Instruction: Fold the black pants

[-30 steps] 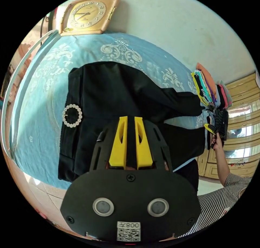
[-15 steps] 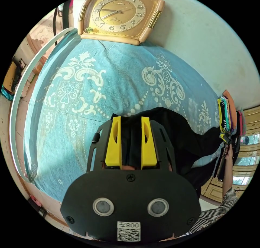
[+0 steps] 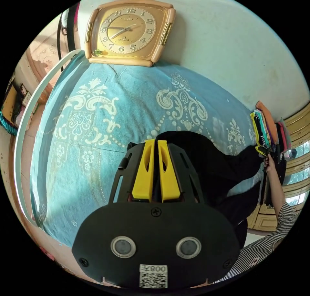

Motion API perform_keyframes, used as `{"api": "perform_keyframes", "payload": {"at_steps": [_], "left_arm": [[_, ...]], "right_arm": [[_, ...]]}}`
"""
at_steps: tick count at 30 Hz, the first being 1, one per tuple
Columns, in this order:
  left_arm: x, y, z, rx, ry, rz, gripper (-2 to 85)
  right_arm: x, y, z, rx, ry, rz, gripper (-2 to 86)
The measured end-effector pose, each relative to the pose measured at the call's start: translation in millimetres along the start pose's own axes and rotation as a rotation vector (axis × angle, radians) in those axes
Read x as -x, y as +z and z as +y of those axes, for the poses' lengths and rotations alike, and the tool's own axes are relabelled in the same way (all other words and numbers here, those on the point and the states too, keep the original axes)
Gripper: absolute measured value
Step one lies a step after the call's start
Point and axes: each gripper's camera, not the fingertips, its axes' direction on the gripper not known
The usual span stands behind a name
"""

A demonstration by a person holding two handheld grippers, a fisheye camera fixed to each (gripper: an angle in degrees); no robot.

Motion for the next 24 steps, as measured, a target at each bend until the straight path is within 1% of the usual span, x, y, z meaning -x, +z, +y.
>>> {"api": "perform_keyframes", "payload": {"at_steps": [1,3,5,7,9,11,12,14,15,16,18,20,22,24], "left_arm": [[1.0,-8.3,1.7,-0.022,-0.001,0.007,1.8],[8.4,-42.3,9.0,-0.117,-0.019,0.043,1.6],[16.8,-62.8,13.8,-0.177,-0.046,0.081,1.6],[21.9,-72.6,13.4,-0.209,-0.055,0.092,1.6],[24.7,-66.1,2.3,-0.192,-0.077,0.070,1.7],[25.1,-48.0,-9.6,-0.149,-0.112,0.039,1.8],[23.0,-32.1,-17.3,-0.100,-0.111,-0.010,2.0],[19.8,-9.8,-23.4,-0.038,-0.139,-0.081,2.3],[17.4,-1.2,-23.9,-0.035,-0.155,-0.076,2.5],[15.5,1.4,-23.4,-0.044,-0.152,-0.065,2.8],[3.1,9.4,-16.6,-0.085,-0.093,0.020,4.8],[-13.3,19.0,-8.5,-0.076,-0.020,0.106,6.3],[-39.1,34.4,1.3,-0.023,0.078,0.209,7.3],[-87.1,59.8,17.7,0.072,0.226,0.321,8.2]], "right_arm": [[0.3,-8.5,1.5,-0.029,-0.005,-0.030,0.2],[1.9,-47.6,8.6,-0.160,-0.025,-0.114,0.2],[2.8,-75.9,12.3,-0.249,-0.036,-0.166,0.2],[6.9,-93.3,8.9,-0.307,-0.045,-0.177,0.3],[16.7,-91.9,-15.1,-0.279,-0.057,-0.209,0.7],[23.5,-77.8,-38.9,-0.220,-0.042,-0.195,1.3],[25.0,-67.4,-53.4,-0.165,-0.015,-0.170,2.0],[23.4,-62.2,-65.4,-0.138,0.018,-0.107,3.3],[20.0,-64.0,-68.4,-0.132,0.030,-0.045,4.5],[17.2,-66.2,-68.2,-0.137,0.029,-0.031,5.0],[-1.2,-74.3,-59.5,-0.155,0.025,-0.004,7.0],[-18.6,-74.1,-48.8,-0.140,0.038,0.059,7.7],[-36.2,-68.8,-39.0,-0.111,0.062,0.127,8.1],[-57.6,-56.4,-32.9,-0.044,0.125,0.173,9.1]]}}
